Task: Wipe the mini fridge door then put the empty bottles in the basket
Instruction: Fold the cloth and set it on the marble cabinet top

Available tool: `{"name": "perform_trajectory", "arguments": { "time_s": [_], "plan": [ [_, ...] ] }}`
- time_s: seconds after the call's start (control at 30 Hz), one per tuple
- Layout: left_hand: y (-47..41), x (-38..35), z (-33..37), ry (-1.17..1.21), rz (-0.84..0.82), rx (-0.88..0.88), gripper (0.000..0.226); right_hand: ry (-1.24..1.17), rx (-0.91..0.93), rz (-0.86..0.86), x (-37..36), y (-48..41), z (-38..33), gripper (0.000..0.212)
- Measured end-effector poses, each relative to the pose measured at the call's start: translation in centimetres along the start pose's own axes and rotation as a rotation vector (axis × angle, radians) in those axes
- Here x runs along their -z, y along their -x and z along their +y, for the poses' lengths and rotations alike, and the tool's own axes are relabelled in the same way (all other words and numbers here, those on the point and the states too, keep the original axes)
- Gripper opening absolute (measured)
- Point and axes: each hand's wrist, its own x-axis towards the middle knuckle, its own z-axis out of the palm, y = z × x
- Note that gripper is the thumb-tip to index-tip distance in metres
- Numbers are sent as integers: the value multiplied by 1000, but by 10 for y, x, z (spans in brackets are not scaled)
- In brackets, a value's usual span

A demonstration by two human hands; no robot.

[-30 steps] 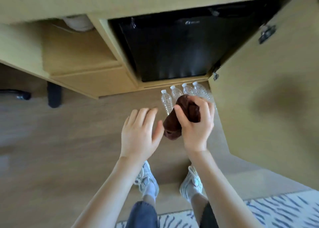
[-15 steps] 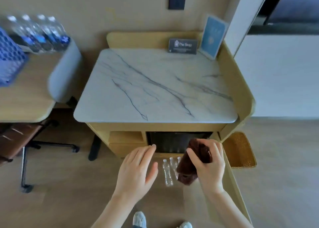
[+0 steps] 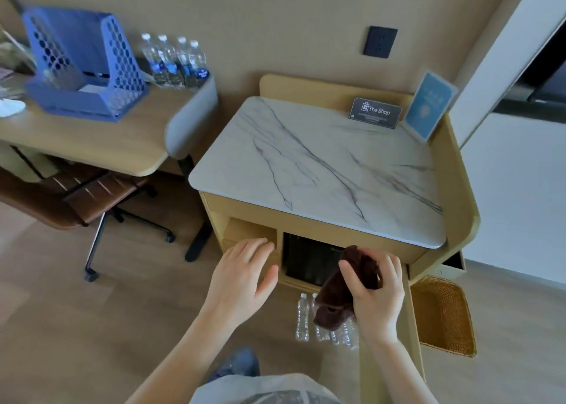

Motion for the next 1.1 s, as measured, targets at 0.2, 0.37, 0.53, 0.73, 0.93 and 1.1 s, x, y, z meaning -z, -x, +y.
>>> {"name": "perform_trajectory", "arguments": {
  "time_s": [0.2, 0.37, 0.53, 0.73, 0.93, 1.1],
  "plan": [
    [13, 12, -11, -29, 7, 156, 45, -5, 6, -100, -12, -5, 2, 33],
    [15, 38, -53, -38, 75, 253, 44, -41, 15, -128, -49, -7, -22, 33],
    [4, 64, -133, -49, 90, 308, 47, -38, 9, -99, -115, -4, -39, 31],
    [-6, 90, -266, -58, 11, 238, 48, -92, -41, 91, -230, 10, -66, 36],
    [-35, 128, -360, -21, -21, 134, 47, -72, -56, 227, -315, 7, -104, 30],
    [-77, 127, -395, 25, -20, 66, 46, -55, -68, 197, -352, -5, -121, 30]
  ]
}}
